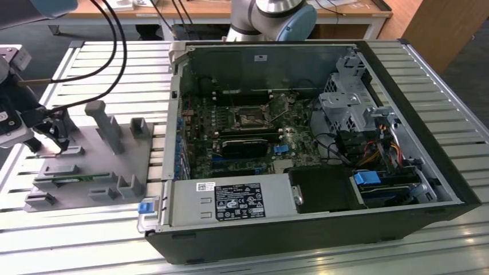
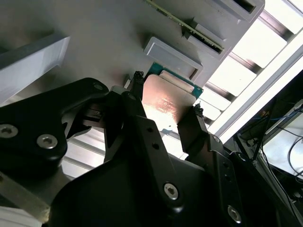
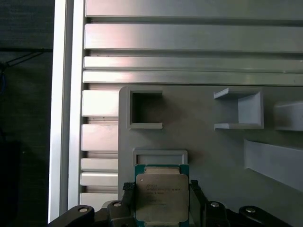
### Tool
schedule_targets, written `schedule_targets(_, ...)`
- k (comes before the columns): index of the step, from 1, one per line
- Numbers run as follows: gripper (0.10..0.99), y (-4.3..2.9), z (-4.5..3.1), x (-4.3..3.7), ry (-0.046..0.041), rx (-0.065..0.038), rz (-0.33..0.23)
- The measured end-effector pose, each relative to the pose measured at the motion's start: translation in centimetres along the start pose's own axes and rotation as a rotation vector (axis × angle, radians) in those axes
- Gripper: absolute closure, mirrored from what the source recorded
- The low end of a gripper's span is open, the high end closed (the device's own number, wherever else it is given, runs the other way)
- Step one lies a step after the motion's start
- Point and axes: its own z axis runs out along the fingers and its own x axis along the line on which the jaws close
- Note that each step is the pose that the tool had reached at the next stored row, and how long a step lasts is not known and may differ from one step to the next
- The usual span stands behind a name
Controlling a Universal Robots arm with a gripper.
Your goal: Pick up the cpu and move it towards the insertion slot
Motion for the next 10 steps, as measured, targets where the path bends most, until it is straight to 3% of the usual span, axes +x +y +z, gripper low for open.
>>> schedule_targets(10,0.545,0.01,-0.33,0.00,0.0001,0.000,0.000)
